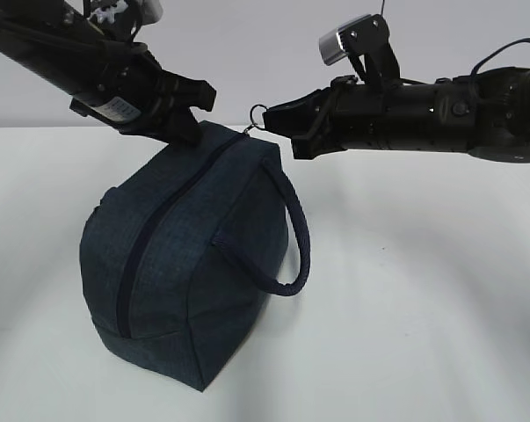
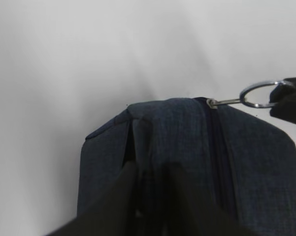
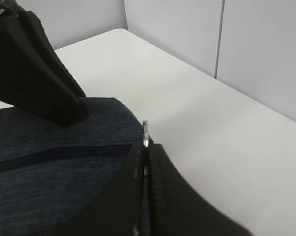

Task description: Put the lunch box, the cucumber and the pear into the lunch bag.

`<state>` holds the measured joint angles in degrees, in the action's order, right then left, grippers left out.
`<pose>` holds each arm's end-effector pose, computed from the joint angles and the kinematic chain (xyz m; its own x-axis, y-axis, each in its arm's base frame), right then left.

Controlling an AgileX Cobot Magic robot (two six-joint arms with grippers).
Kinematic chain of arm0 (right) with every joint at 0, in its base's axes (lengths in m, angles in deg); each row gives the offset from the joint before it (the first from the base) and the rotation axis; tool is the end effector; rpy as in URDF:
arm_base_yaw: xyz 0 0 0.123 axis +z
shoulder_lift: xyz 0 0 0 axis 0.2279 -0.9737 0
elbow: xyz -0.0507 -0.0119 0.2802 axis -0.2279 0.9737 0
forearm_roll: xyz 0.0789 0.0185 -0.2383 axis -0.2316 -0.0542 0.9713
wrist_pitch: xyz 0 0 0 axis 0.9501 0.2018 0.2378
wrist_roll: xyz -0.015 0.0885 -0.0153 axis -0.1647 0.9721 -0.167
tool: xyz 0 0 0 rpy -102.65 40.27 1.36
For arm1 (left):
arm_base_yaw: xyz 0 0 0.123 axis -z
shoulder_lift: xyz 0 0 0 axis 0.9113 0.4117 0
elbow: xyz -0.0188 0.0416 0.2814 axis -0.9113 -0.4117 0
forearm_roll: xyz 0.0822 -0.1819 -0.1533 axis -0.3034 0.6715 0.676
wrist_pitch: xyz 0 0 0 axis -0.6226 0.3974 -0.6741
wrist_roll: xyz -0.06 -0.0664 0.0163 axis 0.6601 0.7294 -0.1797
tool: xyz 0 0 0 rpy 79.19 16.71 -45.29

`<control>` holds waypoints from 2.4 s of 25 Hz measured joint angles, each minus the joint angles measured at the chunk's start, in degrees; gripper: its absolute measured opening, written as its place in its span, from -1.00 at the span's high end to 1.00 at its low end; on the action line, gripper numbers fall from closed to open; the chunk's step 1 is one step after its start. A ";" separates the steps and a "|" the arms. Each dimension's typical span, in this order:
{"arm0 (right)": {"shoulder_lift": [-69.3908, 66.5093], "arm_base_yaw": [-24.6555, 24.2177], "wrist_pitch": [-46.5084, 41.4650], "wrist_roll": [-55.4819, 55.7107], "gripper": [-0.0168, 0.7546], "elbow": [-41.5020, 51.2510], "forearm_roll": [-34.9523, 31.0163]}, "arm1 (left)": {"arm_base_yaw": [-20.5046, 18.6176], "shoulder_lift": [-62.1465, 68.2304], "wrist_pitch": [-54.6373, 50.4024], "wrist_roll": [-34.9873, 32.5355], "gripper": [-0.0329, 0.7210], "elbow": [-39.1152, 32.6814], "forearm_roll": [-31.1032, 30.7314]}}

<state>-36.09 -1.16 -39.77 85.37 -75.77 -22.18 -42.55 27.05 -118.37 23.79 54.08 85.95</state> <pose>0.3872 0.1373 0.2255 -0.1715 -0.1842 -0.9678 -0.7601 0.6497 0.0110 0.3509 -0.1705 0.2785 -0.7986 0.1595 -0.5803 0.3716 0.8891 -0.2671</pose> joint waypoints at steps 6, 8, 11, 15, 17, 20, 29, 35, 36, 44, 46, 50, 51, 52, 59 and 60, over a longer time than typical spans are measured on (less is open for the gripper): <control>0.00 0.00 0.00 0.00 0.96 0.00 0.00 | 0.00 0.27 -0.06 -0.43 0.83 0.00 0.24; 0.00 0.00 0.00 0.00 0.96 0.00 0.00 | 0.40 0.31 -0.12 -1.98 0.83 0.00 0.24; 0.00 0.00 0.49 0.10 0.96 0.00 0.03 | 1.33 0.31 -0.12 -3.69 0.83 0.06 -0.08; 0.00 0.00 0.37 1.20 0.96 0.00 0.03 | 1.96 0.31 -0.12 -4.57 0.84 0.06 -0.32; 0.00 0.00 -0.48 1.65 0.96 0.00 0.03 | 1.96 0.24 -0.23 -4.67 0.84 0.06 -0.58; 0.00 0.00 -1.39 1.91 0.96 -0.40 0.03 | 1.96 -0.36 -0.93 -4.72 0.84 0.06 -0.58; -1.52 0.00 -4.14 1.91 0.96 -2.06 1.00 | 1.98 -2.27 -2.86 -4.72 0.84 0.06 -0.53; -2.08 0.00 -5.21 1.91 0.96 -2.80 1.74 | 1.98 -2.87 -4.14 -4.72 0.84 0.06 0.37; -2.17 0.00 -5.49 1.91 0.96 -2.80 1.95 | 1.98 -2.87 -4.14 -4.72 0.84 0.06 0.44; -2.40 0.00 -6.70 1.80 0.96 -2.80 2.73 | 1.98 -2.87 -4.27 -5.72 0.84 0.06 1.16; -2.74 0.00 -6.93 1.70 0.96 -2.80 2.73 | 1.98 -2.90 -4.39 -6.25 0.84 0.06 1.63; -3.09 0.00 -7.06 1.90 0.96 -3.02 2.82 | 1.98 -3.69 -4.80 -6.72 0.84 0.01 1.86; -3.36 0.00 -6.78 2.04 0.96 -3.10 2.82 | 1.98 -3.99 -4.98 -6.84 0.84 0.01 1.86; -3.63 0.00 -6.50 2.48 0.96 -3.16 2.71 | 1.98 -4.28 -5.19 -6.85 0.84 0.01 1.86; -5.09 -2.44 0.38 8.10 0.96 -3.26 2.62 | 1.98 -5.50 -6.73 -7.07 0.84 -0.10 1.76; -5.22 -3.01 1.66 8.93 0.96 -3.26 2.74 | 1.98 -5.50 -6.80 -7.07 0.84 -0.10 1.81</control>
<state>-41.31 -4.17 -38.11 94.29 -79.03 -19.44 -40.57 21.55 -125.17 16.72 53.97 87.76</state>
